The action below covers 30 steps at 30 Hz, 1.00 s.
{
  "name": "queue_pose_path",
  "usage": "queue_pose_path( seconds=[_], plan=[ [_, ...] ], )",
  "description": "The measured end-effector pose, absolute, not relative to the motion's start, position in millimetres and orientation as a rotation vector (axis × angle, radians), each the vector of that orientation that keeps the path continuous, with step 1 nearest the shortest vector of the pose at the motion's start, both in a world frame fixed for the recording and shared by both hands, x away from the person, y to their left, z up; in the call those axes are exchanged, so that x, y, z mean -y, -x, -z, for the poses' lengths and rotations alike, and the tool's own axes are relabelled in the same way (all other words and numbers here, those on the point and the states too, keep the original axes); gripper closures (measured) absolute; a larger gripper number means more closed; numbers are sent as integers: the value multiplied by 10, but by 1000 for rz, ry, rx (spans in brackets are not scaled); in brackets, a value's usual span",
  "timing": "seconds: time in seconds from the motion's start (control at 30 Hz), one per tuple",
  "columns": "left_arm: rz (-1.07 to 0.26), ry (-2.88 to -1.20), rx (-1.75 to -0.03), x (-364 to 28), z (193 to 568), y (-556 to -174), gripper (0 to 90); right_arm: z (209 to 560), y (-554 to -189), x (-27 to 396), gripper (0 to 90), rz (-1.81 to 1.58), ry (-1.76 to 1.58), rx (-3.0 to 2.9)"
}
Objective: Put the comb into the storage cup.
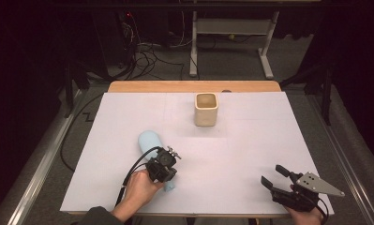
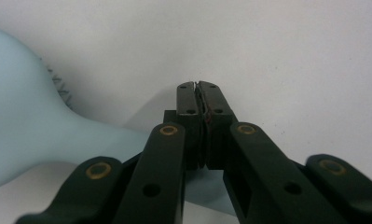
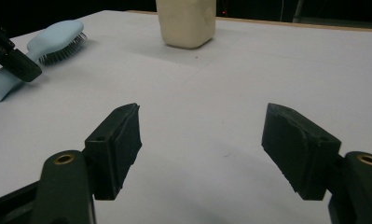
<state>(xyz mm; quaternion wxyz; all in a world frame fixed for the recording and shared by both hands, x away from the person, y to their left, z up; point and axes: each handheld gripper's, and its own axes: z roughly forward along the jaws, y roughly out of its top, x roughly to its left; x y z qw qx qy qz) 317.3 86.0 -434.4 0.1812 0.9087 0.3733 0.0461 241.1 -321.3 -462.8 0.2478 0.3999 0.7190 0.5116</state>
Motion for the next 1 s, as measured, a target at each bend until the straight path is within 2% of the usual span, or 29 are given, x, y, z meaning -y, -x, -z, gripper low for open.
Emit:
queue_pose_path(
  seconds=[1.0],
  plan=[
    [-248,-2565,-1146,-1212,4344,-3077,878,4623,-2406,3208,286,-1393,-1082,-1958]
  ],
)
